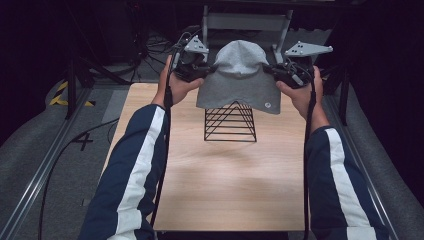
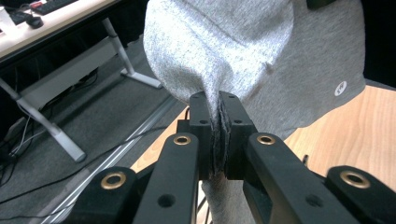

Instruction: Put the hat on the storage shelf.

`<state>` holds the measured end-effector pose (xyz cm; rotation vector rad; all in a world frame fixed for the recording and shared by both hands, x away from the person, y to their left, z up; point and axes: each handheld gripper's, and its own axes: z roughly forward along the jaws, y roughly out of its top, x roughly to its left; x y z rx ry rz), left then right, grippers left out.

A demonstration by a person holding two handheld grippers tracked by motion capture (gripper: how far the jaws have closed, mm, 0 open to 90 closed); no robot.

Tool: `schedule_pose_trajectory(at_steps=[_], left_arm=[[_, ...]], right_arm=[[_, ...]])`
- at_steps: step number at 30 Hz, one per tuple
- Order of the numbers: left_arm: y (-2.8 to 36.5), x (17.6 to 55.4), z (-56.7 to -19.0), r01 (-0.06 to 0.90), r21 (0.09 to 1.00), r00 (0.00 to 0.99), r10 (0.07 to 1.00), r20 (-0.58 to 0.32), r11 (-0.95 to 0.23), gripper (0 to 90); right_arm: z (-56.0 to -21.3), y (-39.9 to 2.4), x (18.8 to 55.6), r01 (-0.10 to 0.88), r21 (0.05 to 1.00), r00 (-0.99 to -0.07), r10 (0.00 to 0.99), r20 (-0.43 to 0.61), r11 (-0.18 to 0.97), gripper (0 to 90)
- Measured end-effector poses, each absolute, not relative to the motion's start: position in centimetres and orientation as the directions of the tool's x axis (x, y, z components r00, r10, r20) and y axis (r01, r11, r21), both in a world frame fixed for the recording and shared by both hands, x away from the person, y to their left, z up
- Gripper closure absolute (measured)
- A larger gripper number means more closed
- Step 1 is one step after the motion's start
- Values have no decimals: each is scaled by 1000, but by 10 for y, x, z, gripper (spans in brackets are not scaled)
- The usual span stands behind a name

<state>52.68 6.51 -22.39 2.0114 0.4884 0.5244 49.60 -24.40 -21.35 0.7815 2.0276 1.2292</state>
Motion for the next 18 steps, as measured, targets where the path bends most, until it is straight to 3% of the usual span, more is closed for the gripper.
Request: schedule_pose_trajectory(at_steps=[18], left_arm=[[75,503,-223,71,900,850,499,171,-431,855]], right_arm=[[-220,-251,477,140,914,-643,737,-208,380,848]])
